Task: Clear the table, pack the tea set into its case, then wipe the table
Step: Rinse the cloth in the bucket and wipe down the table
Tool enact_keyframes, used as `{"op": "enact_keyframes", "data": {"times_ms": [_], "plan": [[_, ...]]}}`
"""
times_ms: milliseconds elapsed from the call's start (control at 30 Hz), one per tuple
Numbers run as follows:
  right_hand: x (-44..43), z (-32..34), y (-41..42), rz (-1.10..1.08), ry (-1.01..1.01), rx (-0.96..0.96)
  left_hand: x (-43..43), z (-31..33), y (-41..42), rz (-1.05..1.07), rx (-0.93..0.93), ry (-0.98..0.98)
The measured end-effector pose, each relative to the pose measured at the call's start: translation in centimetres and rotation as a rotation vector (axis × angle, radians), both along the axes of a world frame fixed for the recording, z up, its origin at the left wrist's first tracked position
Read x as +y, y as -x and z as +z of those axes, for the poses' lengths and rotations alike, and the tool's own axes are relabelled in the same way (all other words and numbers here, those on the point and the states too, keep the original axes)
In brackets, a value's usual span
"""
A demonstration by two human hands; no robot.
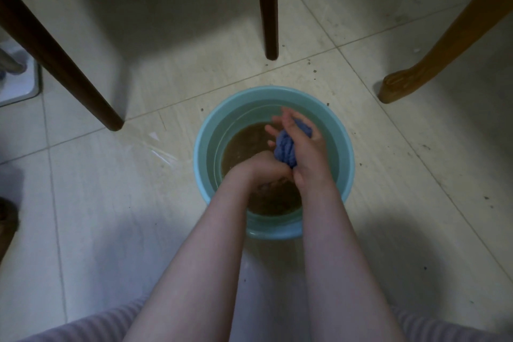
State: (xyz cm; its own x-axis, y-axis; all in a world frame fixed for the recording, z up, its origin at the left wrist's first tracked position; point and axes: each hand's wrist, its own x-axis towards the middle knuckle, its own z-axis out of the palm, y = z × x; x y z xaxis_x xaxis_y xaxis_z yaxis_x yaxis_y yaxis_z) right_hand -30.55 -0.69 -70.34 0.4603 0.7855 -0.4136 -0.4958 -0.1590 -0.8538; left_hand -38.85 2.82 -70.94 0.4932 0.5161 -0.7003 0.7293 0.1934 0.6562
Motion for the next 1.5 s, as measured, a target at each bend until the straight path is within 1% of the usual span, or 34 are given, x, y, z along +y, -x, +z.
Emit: {"op": "enact_keyframes", "data": {"times_ms": [33, 67, 133, 200, 267, 400, 600, 700, 767, 833, 900, 967, 1067, 1133, 1200, 1267, 1333, 1400, 1500], "plan": [[-0.2, 0.1, -0.1, 0.020, -0.029, 0.005, 0.1, 0.0, 0.1, 0.032, -0.016, 0.070], [-0.4, 0.1, -0.1, 0.012, -0.033, -0.008, 0.0, -0.2, 0.1, 0.060, -0.033, 0.072], [-0.7, 0.4, 0.0, -0.019, 0.026, -0.060, -1.2, -0.9, -0.5, 0.070, -0.011, -0.064], [-1.0, 0.5, 0.3, -0.042, 0.096, -0.074, -2.8, -1.7, -0.9, 0.080, 0.072, -0.241], [-0.9, 0.5, 0.5, -0.081, 0.143, -0.088, -4.0, -1.6, -1.1, 0.106, 0.128, -0.358], [-0.2, 1.0, 0.4, -0.193, 0.206, -0.037, -4.1, -1.0, -1.4, 0.030, 0.162, -0.497], [0.2, 0.9, 0.8, -0.236, 0.243, -0.025, -4.1, -0.5, -0.8, -0.031, 0.205, -0.592], [0.1, 0.4, 1.2, -0.286, 0.270, 0.021, -3.5, -0.9, -0.3, -0.117, 0.211, -0.538], [0.2, 0.0, 1.5, -0.309, 0.288, 0.041, -2.7, -1.4, 0.1, -0.211, 0.169, -0.432], [0.2, -0.4, 1.8, -0.294, 0.278, 0.077, -1.9, -2.0, 0.5, -0.219, 0.101, -0.316], [0.1, -0.8, 1.6, -0.236, 0.266, 0.037, -1.2, -1.9, 1.0, -0.136, -0.016, -0.120], [-0.2, -1.1, 0.7, -0.119, 0.257, -0.022, -0.6, -1.4, 1.8, -0.012, -0.165, 0.071], [-1.0, -0.8, -0.9, 0.109, 0.247, 0.016, 0.4, -0.8, 2.8, 0.203, -0.277, 0.200], [-1.4, -0.7, -1.6, 0.217, 0.282, 0.062, 0.8, -0.3, 2.8, 0.287, -0.320, 0.256], [-1.3, -0.9, -1.5, 0.204, 0.271, 0.106, 1.0, -0.5, 2.4, 0.353, -0.393, 0.206], [-0.6, -1.5, -1.1, 0.068, 0.216, 0.072, 1.4, -1.0, 2.0, 0.434, -0.429, 0.075], [0.1, -2.0, -1.0, -0.100, 0.178, 0.016, 2.0, -1.4, 1.7, 0.519, -0.393, -0.067], [0.8, -2.2, -1.2, -0.197, 0.185, 0.008, 3.1, -1.4, 1.5, 0.573, -0.350, -0.167], [1.5, -2.1, -1.9, -0.249, 0.176, 0.036, 4.4, -0.6, 0.5, 0.658, -0.382, -0.066]]}}
